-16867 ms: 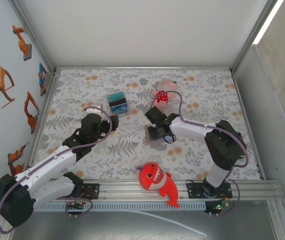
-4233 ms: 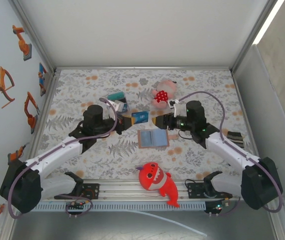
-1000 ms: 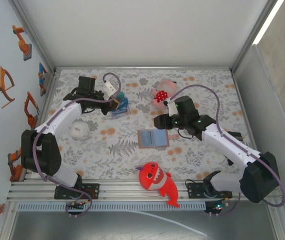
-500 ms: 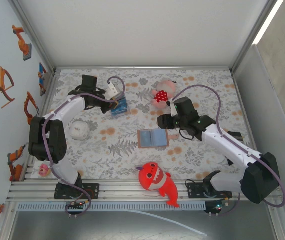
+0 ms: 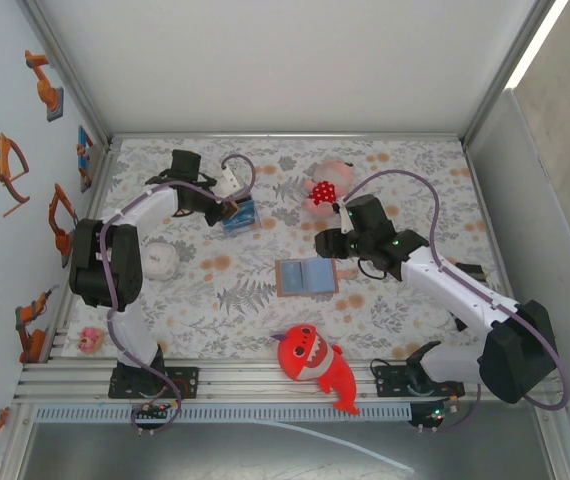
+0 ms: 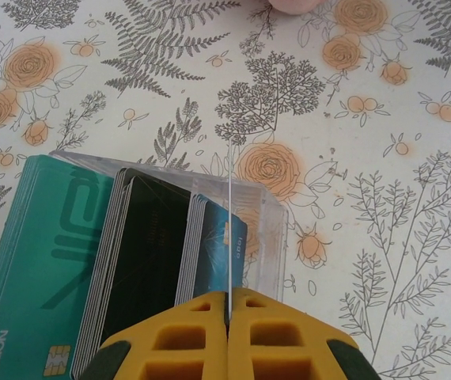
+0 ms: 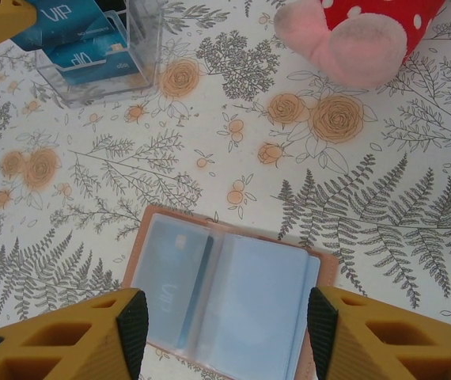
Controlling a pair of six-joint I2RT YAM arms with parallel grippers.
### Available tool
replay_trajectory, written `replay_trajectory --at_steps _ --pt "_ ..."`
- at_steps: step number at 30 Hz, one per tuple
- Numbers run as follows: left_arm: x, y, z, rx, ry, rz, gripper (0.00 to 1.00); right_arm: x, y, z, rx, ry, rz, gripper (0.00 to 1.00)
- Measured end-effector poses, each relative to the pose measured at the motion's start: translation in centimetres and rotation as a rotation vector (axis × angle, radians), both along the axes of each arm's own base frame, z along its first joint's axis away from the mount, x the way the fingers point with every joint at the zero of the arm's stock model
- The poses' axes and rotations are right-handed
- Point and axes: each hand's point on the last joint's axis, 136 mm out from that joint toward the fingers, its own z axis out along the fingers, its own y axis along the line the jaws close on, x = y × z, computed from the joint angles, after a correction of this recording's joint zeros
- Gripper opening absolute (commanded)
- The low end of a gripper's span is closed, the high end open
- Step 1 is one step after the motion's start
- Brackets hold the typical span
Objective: Take the credit cards out of the card holder
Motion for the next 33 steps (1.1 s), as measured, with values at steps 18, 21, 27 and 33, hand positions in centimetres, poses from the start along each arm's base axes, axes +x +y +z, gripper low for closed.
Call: replay_trajectory --at_steps 18,21,27,33 --pt "0.6 0.4 -0.8 0.033 0.002 0.019 0.45 0.0 -0.5 -0.3 -0.032 -0.002 -0.02 0.53" --pt "0.6 0.4 -0.4 0.028 -0.002 0.025 0.53 -0.4 -0.4 -0.6 -0.062 0.001 -0.016 0.52" --pt "-0.7 0.7 3.0 -0.018 -0.063 0.076 0.74 -1.3 1.1 -1.6 -0.135 0.01 0.021 0.49" --pt "-3.4 1.3 6.8 -0.106 -0.179 0.176 0.97 -2.8 3.4 -3.9 -0.21 0.059 0.083 0.46"
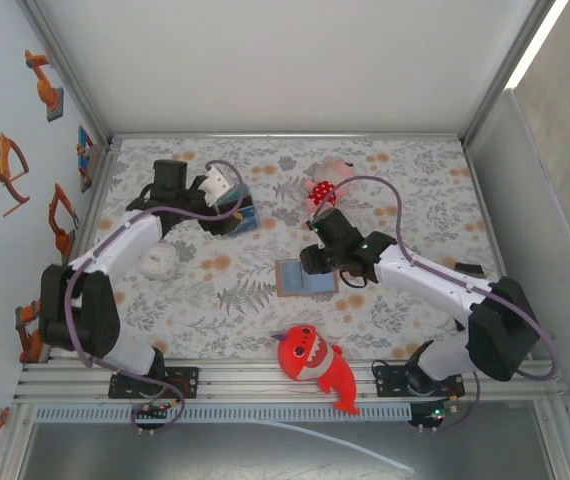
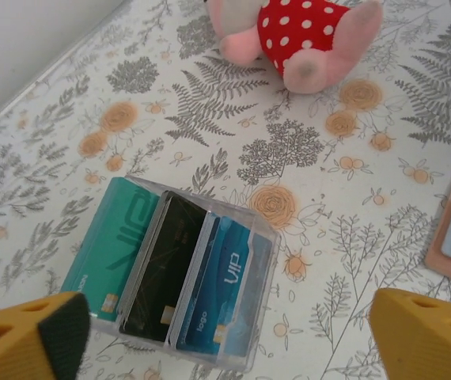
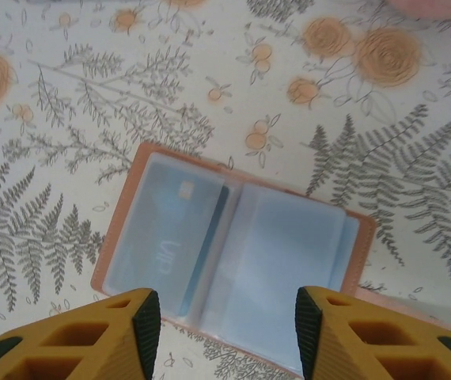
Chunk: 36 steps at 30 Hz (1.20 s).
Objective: Take the credit cards out of the card holder
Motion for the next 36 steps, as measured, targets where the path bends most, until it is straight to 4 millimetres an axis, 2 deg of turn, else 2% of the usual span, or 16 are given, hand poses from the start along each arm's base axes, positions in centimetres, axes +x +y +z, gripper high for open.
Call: replay_trajectory --at_steps 6,12,20,24,36 --pt "-1.9 2.0 0.9 -0.061 -0.08 0.205 0.97 -1.1 2.6 -1.3 -0.044 0.035 0.056 0.43" --pt "-3.0 4.2 2.5 -0.167 -0.117 0.399 0.97 -1.8 4.9 -3.0 -0.09 0.07 0.108 0.5" --pt "-3.8 5.5 4.6 -0.266 -0.133 0.521 0.97 -2.5 4.8 -6.9 -0.179 0.148 0.122 0.56" --pt "-4.1 5.7 4.2 -0.279 -0.12 0.544 0.97 -2.4 5.0 -7.9 -0.2 0.166 0.121 0.58" --pt "-4.1 6.2 2.6 -0.253 -0.073 0.588 0.97 -2.2 5.3 -8.5 -0.214 0.177 0.123 0.59"
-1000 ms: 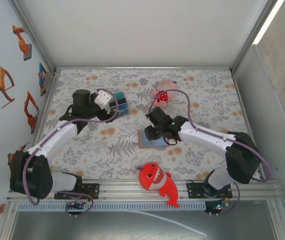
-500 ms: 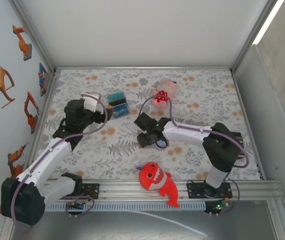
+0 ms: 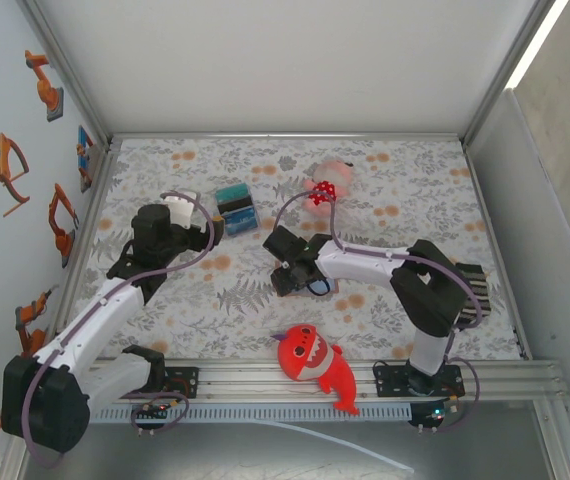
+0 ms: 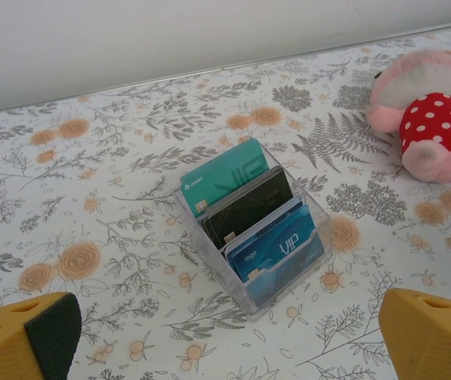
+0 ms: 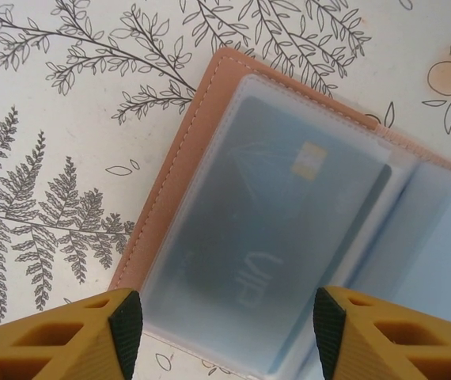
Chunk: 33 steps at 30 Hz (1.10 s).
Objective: Take the credit cards out of the card holder
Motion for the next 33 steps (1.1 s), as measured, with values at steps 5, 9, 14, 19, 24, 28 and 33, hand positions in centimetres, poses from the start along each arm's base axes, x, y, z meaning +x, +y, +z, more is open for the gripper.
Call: replay_trajectory --at_steps 5,9,14,19,24,28,33 --pt "0.0 0.1 -0.4 0.003 0.015 0.006 0.97 -0.3 -0.1 -1.2 -0.033 0.022 0.007 0.6" --pt "0.1 0.1 -0.6 0.005 0.022 0.011 0.97 -0.3 0.5 -1.4 -0.045 0.026 0.022 0.6" --pt "0.1 0.2 -0.8 0.012 0.03 0.02 0.97 -0.3 0.7 -1.5 -0.056 0.028 0.028 0.6" --pt "0.3 0.2 -0.6 0.013 0.029 0.024 0.97 -0.2 0.6 -1.6 -0.061 0.025 0.027 0.55" --pt "0.4 0.1 -0.2 0.011 0.024 0.023 0.97 0.1 0.5 -1.6 -0.065 0.022 0.031 0.5" --pt "0.3 0.1 -0.3 0.013 0.028 0.021 0.97 0.4 0.3 -1.6 -0.055 0.036 0.031 0.45" --pt "0.1 0.0 -0.5 0.017 0.037 0.015 0.97 0.9 -0.1 -1.5 -0.021 0.046 0.024 0.38"
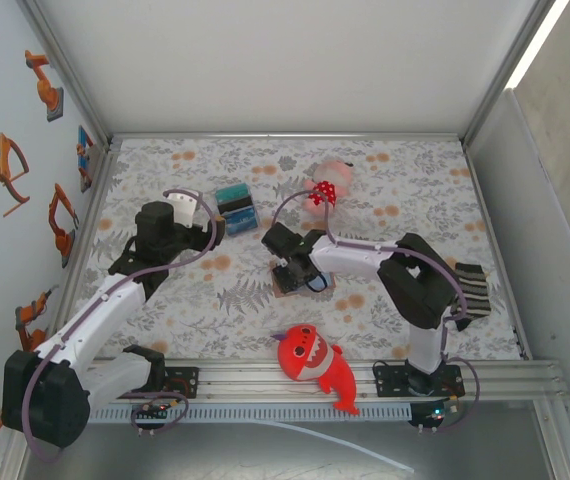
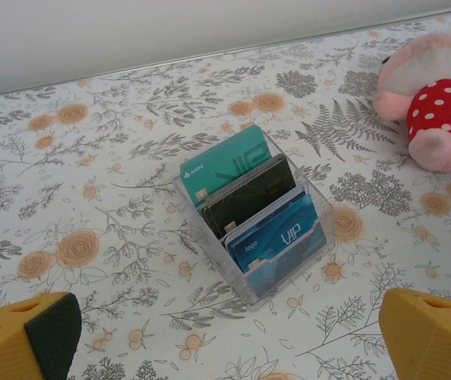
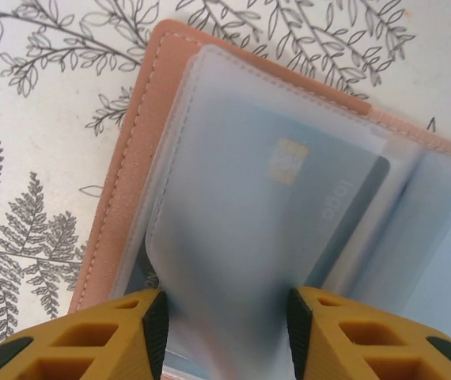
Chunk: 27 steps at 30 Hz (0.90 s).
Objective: Take the credit cards out of the card holder
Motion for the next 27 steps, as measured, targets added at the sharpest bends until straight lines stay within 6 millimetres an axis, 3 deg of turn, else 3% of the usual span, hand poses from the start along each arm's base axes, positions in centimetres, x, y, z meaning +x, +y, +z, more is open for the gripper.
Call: replay_trajectory --at_steps 8,18,27 --pt "-0.2 -0.4 0.4 0.0 0.002 -0.012 0.97 1.2 -0.9 0.3 0.037 -0.008 -0.03 0.25" --pt "-0.6 -0.8 2.4 -0.021 -0.044 -0.031 0.97 2.1 -1.7 1.1 0.008 -0.068 -0.056 0.28" --pt "-0.8 -0.8 2.7 -0.025 -0.051 -0.033 0.97 3.2 -2.9 2.0 -0.03 -0.131 -0.095 0.29"
